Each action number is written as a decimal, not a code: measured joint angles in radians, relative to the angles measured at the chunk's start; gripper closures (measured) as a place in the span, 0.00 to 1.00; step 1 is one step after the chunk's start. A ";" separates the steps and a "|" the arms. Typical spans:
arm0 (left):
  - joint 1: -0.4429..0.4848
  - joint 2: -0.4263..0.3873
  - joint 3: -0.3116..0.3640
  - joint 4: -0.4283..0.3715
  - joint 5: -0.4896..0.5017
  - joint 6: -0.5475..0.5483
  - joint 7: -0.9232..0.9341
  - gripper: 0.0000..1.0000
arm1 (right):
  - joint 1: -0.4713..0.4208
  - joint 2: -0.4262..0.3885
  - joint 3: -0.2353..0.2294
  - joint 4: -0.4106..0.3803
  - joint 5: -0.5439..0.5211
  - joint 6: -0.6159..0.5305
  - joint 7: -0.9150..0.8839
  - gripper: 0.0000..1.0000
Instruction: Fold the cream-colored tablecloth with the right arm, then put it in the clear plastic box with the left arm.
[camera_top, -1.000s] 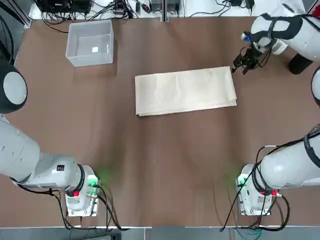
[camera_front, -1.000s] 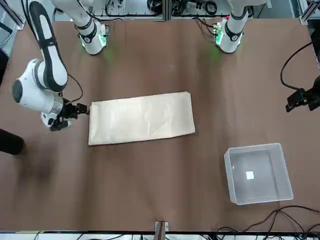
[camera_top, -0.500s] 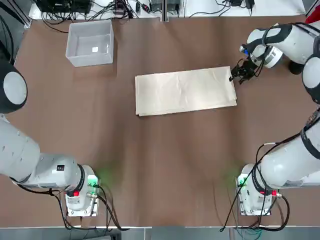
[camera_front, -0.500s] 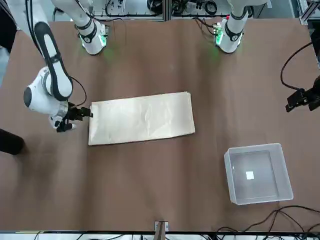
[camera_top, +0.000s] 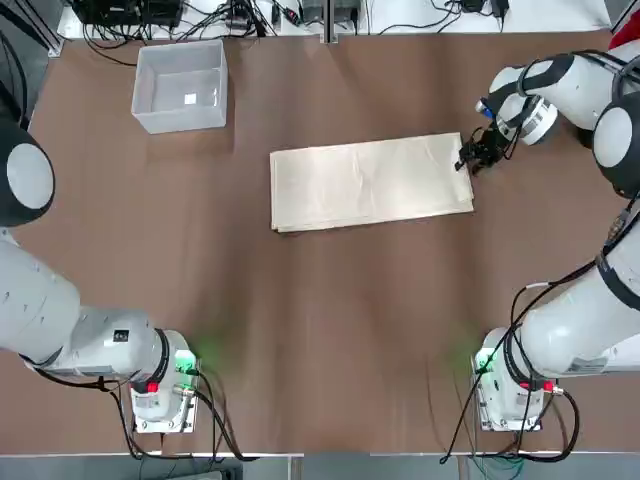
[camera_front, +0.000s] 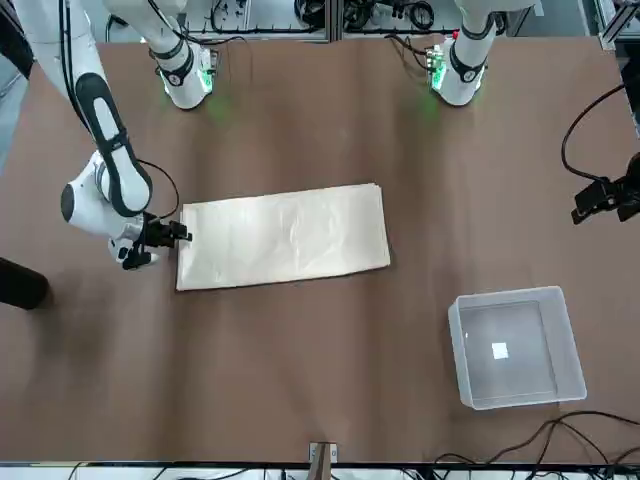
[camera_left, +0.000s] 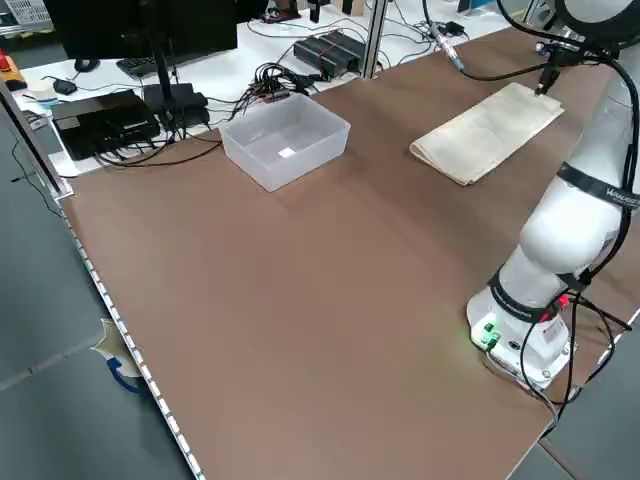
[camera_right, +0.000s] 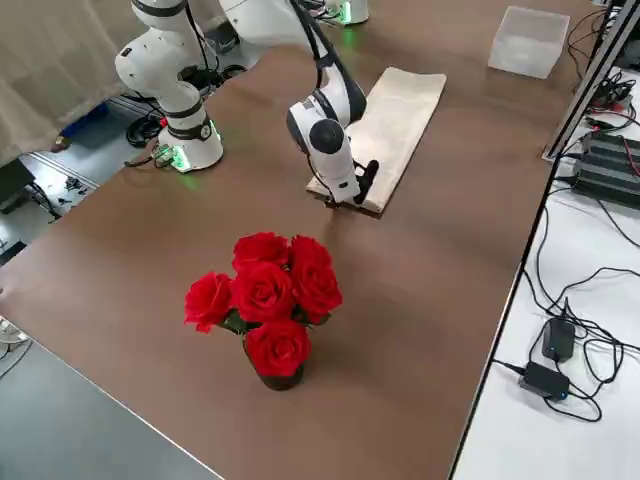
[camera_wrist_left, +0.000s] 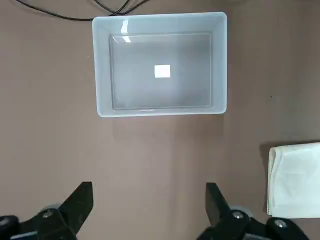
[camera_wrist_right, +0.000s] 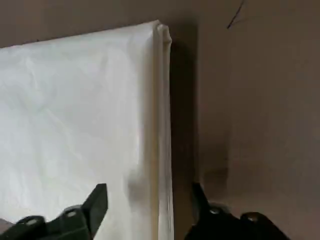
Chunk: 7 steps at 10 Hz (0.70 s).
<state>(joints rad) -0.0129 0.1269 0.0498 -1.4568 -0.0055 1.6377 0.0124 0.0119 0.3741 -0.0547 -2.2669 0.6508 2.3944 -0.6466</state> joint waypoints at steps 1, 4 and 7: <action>0.000 0.000 0.000 0.000 0.000 0.000 0.000 0.01 | 0.000 0.003 0.000 0.001 0.000 0.000 -0.001 0.30; 0.000 0.001 0.000 0.000 0.000 0.000 0.000 0.01 | 0.000 0.022 0.002 0.014 0.007 0.000 -0.004 0.57; 0.000 0.001 0.000 0.000 0.000 0.000 0.000 0.01 | 0.001 0.033 0.003 0.023 0.011 0.000 -0.007 0.91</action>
<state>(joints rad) -0.0129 0.1280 0.0498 -1.4568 -0.0055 1.6377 0.0124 0.0126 0.4071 -0.0512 -2.2442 0.6615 2.3944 -0.6541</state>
